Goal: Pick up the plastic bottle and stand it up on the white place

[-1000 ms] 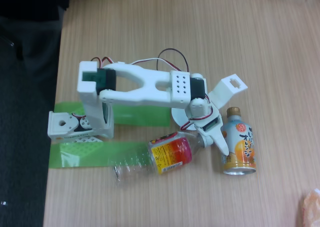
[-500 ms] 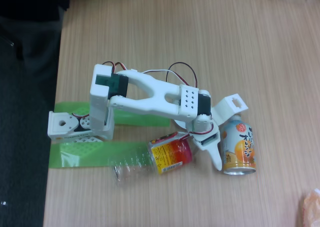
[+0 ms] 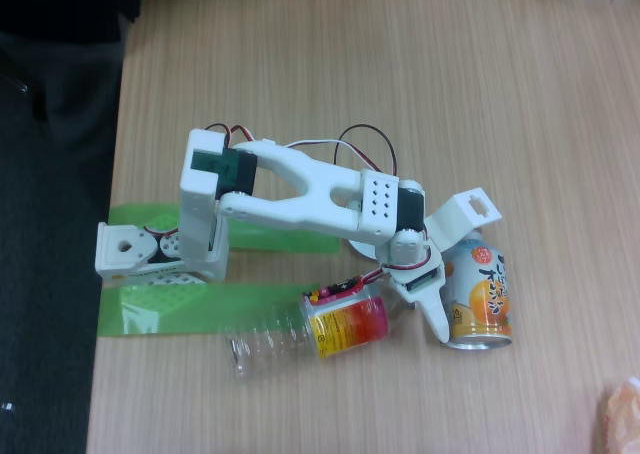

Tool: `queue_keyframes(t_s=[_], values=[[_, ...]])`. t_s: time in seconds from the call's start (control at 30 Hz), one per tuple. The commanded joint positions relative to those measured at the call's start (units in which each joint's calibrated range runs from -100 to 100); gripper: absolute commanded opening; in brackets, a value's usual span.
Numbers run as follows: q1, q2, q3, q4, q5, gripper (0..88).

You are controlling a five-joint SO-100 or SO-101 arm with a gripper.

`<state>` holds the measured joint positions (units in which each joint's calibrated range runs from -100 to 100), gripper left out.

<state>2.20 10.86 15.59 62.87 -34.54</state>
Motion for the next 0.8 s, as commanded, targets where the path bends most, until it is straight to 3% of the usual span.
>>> queue_keyframes(t_s=[0.0,0.13,0.47,0.77], values=[[-0.1,-0.2,-2.3,-0.4,-0.1,41.5],[0.2,-0.2,-2.3,-0.4,-0.1,29.7],[0.2,-0.2,-1.9,-0.4,-0.1,11.0],[0.2,-0.6,-2.3,0.0,0.0,9.0]])
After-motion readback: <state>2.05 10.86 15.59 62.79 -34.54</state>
